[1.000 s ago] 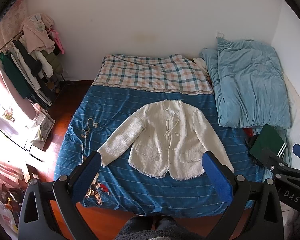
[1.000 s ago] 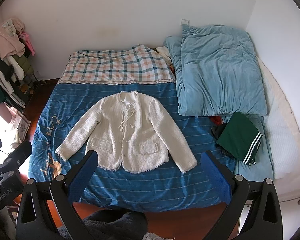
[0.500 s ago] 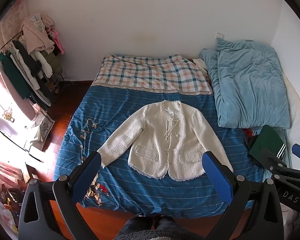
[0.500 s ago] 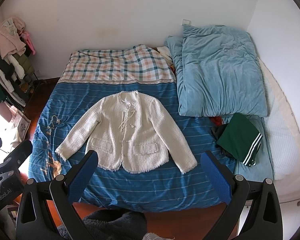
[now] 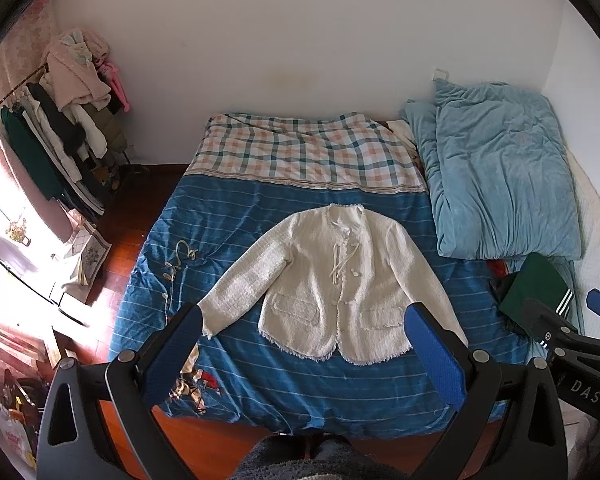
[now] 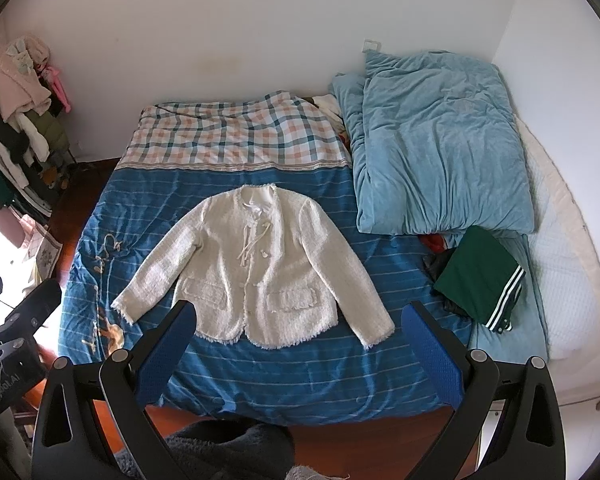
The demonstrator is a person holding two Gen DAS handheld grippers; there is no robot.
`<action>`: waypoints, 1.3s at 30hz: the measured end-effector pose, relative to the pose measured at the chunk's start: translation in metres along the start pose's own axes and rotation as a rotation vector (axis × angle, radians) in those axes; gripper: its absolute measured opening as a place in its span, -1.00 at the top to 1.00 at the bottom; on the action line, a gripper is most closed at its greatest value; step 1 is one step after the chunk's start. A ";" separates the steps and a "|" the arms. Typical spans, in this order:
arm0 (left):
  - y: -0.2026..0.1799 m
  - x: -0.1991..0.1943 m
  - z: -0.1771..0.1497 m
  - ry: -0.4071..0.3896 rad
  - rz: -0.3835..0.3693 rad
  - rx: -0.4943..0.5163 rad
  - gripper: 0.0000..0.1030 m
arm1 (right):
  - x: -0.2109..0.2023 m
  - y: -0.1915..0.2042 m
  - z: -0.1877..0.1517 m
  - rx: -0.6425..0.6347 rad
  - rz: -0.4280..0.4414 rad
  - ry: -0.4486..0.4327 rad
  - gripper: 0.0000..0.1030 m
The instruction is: Fold large clothes
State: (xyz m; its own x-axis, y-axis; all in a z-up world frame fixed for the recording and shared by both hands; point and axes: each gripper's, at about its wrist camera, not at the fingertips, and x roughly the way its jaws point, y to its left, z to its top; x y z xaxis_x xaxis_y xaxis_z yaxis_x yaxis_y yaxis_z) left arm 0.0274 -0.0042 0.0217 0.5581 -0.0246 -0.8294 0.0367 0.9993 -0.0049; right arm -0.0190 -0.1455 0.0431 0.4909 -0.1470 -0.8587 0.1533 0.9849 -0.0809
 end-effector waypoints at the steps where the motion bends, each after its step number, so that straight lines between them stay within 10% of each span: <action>1: 0.001 -0.001 -0.002 -0.002 0.000 0.000 -1.00 | 0.000 0.000 0.001 0.000 0.000 -0.001 -1.00; 39: 0.002 -0.005 0.006 -0.012 -0.013 0.010 -1.00 | -0.011 -0.003 0.012 0.006 -0.005 -0.012 -1.00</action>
State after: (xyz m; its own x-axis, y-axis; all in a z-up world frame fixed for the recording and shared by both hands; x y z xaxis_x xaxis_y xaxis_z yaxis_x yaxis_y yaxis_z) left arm 0.0296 -0.0024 0.0289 0.5676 -0.0380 -0.8224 0.0520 0.9986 -0.0102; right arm -0.0149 -0.1483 0.0584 0.5000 -0.1529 -0.8524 0.1609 0.9836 -0.0820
